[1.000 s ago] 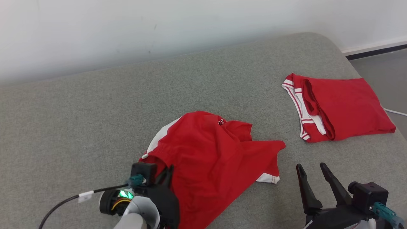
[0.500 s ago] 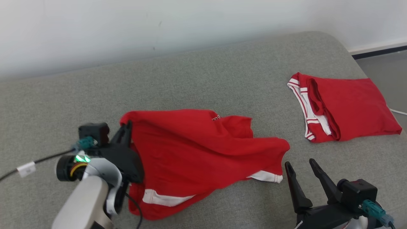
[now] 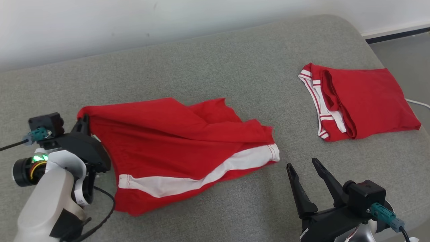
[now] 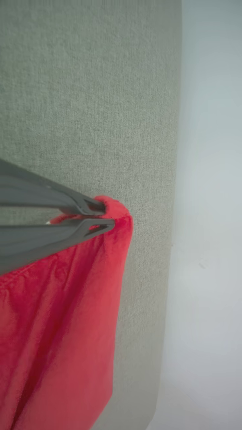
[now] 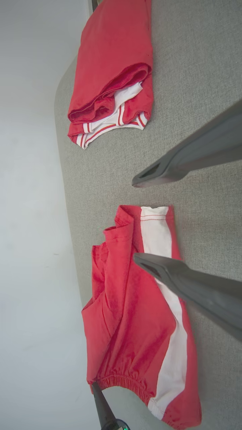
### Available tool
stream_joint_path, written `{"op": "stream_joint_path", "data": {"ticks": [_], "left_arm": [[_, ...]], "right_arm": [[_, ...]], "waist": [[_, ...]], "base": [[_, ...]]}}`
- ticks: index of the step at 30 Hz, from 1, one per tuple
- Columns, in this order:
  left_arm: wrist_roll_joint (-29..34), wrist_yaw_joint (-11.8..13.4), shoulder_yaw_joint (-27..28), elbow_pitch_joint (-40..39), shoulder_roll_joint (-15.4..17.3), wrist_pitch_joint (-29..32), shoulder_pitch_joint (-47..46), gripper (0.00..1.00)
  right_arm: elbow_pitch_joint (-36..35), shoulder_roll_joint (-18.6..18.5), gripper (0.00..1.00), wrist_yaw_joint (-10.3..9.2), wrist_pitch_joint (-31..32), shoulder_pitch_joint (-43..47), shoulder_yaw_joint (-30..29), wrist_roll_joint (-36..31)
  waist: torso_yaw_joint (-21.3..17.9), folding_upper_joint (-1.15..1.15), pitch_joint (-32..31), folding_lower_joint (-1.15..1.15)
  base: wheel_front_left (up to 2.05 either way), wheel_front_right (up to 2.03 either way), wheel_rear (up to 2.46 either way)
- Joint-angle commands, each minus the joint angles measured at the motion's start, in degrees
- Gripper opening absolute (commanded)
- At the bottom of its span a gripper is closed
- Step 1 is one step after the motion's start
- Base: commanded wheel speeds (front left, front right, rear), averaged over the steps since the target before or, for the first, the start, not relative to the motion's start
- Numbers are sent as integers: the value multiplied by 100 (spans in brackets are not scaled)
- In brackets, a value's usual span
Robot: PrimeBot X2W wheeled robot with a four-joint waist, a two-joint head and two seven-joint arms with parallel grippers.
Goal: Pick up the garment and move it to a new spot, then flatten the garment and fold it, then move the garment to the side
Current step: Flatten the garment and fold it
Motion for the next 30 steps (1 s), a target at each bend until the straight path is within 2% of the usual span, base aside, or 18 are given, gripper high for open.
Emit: {"op": "stream_joint_path", "data": {"ticks": [1,2,5,8,14,19,22,27,30], "left_arm": [[44,38,29,150,76,-134,-134,82],[76,47,28,252,83,-216,-170,100],[198,50,-37,490,88,-503,-260,100],[175,-49,-104,704,-6,-598,-255,100],[27,-398,-233,974,-166,-401,-1,100],[-95,-517,-271,1016,-238,-217,231,100],[-21,-518,-340,852,-235,-412,458,100],[12,-539,-285,152,-293,-1250,1063,100],[198,-362,-116,-551,-323,-1462,1563,100]], "right_arm": [[-4,-22,100,-13,25,-61,43,-32],[-4,-31,100,-13,38,-76,65,-28],[0,-44,100,-13,62,-97,91,-19],[29,-47,100,-13,90,-76,75,-6],[93,-42,100,-13,131,62,-11,28],[128,-28,100,-13,126,173,-59,47],[145,-10,100,-13,134,225,-73,67],[157,6,100,-13,-105,268,-173,142],[282,4,100,-13,-360,332,-180,165]], "waist": [[19,-1,16,-1],[38,-1,16,-1],[127,-1,-16,-1],[256,-1,-112,-1],[568,-1,-426,-1],[736,-1,-647,-1],[826,-1,-771,-1],[916,-1,-934,-1],[952,-1,-1022,-1]], "base": [[0,0,0],[0,0,0],[0,0,0],[0,0,0],[0,0,0],[0,0,0],[0,0,0],[0,0,0],[0,0,0]]}}
